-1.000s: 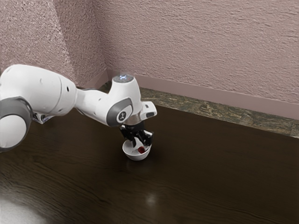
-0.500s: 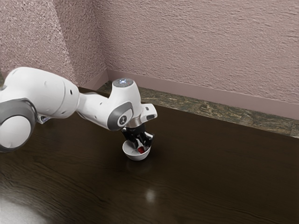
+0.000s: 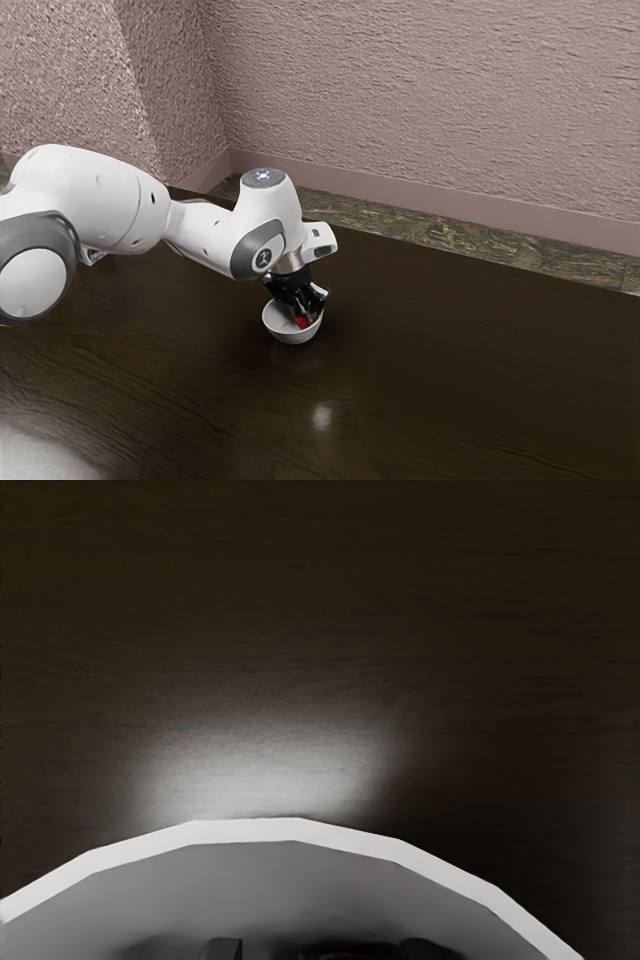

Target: Take strawberry from the bowl

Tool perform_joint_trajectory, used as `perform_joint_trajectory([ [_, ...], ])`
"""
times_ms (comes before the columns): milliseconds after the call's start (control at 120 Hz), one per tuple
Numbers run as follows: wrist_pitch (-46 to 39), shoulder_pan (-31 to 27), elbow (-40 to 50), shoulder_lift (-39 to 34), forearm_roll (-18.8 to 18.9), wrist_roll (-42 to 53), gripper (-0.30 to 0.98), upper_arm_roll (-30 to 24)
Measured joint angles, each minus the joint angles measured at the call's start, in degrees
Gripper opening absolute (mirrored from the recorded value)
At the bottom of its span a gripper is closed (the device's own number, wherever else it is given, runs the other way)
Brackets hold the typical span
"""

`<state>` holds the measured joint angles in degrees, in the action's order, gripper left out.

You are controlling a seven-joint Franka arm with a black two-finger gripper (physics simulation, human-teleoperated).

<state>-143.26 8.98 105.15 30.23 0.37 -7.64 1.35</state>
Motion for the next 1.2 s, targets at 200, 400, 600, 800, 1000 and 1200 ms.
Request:
perform_joint_trajectory([
  [200,0.1,0.0,0.3,-2.2,0.4,-0.9,0.06,0.1],
  [400,0.2,1.0,2.2,-6.9,0.9,-2.2,0.02,0.0],
  [600,0.2,1.8,1.7,-7.3,1.2,-3.5,-0.01,-4.2],
  [800,-0.1,1.9,-1.1,-3.7,0.8,-4.4,-0.01,-9.4],
  [1000,-0.4,2.0,-3.8,-0.9,-0.1,-3.9,0.13,-13.5],
  [1200,2.5,2.1,-3.6,-7.9,0.1,-3.4,0.46,-12.2],
])
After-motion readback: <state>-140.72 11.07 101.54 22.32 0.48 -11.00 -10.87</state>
